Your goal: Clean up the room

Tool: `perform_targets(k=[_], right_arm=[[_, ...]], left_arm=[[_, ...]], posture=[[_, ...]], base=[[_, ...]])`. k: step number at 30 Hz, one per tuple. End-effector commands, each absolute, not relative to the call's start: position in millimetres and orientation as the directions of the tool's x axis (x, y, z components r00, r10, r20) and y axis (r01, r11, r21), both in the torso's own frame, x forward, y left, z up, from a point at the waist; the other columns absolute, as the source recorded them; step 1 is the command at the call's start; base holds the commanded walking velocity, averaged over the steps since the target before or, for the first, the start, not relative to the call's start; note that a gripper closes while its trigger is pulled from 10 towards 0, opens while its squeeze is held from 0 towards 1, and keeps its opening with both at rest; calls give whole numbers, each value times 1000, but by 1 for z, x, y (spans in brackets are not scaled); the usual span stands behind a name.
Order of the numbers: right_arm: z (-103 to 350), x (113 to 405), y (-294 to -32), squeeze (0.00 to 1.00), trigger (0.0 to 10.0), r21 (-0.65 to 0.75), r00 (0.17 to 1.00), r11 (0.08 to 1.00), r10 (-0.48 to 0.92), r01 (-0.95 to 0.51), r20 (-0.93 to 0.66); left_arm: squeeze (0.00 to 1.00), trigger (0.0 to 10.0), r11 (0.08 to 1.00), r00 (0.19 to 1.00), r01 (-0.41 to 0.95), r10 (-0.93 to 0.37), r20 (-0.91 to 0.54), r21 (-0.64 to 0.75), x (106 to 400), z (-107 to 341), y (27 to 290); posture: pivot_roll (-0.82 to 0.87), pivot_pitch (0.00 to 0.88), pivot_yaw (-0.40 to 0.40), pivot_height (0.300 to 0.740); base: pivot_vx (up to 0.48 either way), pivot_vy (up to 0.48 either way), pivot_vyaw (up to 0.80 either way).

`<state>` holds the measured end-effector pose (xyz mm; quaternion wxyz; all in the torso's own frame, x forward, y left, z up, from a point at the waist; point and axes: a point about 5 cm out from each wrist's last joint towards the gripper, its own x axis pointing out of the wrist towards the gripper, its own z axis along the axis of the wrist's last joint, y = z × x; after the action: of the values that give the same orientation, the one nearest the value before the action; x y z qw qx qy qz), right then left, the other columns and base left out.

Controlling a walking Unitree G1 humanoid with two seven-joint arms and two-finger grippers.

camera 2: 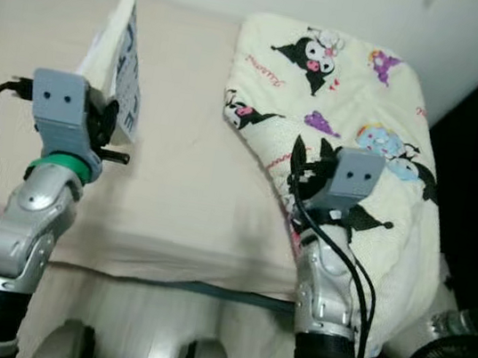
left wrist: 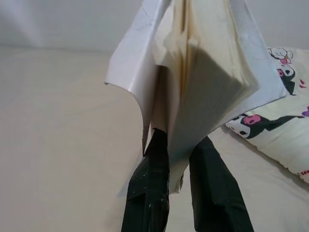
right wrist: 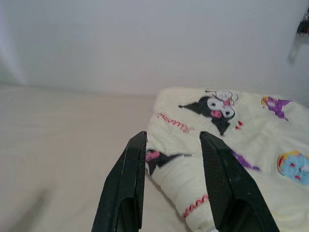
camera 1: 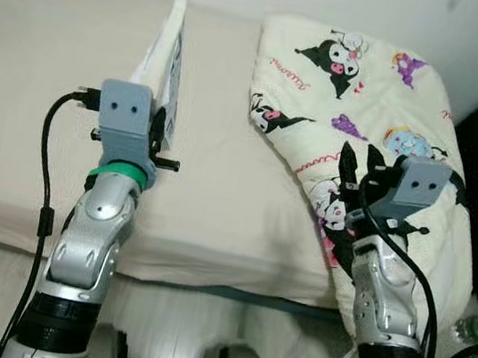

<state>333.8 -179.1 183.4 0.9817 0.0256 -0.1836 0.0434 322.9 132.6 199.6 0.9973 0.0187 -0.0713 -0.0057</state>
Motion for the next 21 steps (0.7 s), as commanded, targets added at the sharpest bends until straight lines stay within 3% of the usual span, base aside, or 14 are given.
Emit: perform_targets(k=[1, 21], right_arm=[[181, 334, -182, 0, 10000, 36, 931, 996, 60, -78, 360], [174, 337, -177, 0, 10000, 34, 944, 999, 4, -17, 331]], left_arm=[[0, 10000, 998, 986, 24, -34, 164, 58, 321, 199, 130], [0, 10000, 995, 985, 52, -66, 159, 89, 322, 195, 127]], posture=[[-37, 82, -35, 727], [-38, 81, -28, 740]], base=[[0, 0, 0], [0, 0, -41]])
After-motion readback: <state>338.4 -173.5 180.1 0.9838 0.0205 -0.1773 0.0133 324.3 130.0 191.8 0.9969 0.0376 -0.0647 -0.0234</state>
